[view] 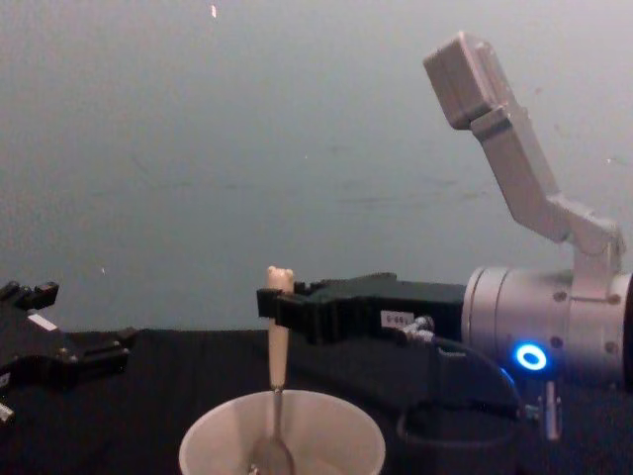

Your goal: Pick up the stirring spoon with one hand, stir inside the cup, then place it back in its original position.

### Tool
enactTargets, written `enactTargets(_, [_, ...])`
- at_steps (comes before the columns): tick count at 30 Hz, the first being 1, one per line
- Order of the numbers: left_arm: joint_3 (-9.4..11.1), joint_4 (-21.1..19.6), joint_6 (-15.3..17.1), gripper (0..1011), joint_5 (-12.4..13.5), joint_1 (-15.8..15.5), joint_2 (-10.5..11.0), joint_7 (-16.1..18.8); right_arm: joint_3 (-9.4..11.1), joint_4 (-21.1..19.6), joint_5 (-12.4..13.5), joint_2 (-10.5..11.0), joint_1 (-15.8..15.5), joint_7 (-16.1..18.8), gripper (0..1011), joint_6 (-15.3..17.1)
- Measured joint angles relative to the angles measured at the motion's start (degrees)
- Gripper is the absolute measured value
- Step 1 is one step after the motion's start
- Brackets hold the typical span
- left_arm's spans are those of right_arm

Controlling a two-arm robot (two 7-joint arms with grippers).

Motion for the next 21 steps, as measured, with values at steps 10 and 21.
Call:
enactTargets(10, [0.0, 0.0, 0.0, 1001, 0.0, 0.0, 0.0, 0.0, 2.14, 0.38, -0.84, 1.19, -0.37, 0.36, 212, -1.27])
enactTargets(21, [0.0, 0.0, 0.0, 1001, 0.0, 0.0, 0.0, 0.0, 4.36, -6.17, 0.84, 6.54, -4.76, 3.48, 212, -1.72])
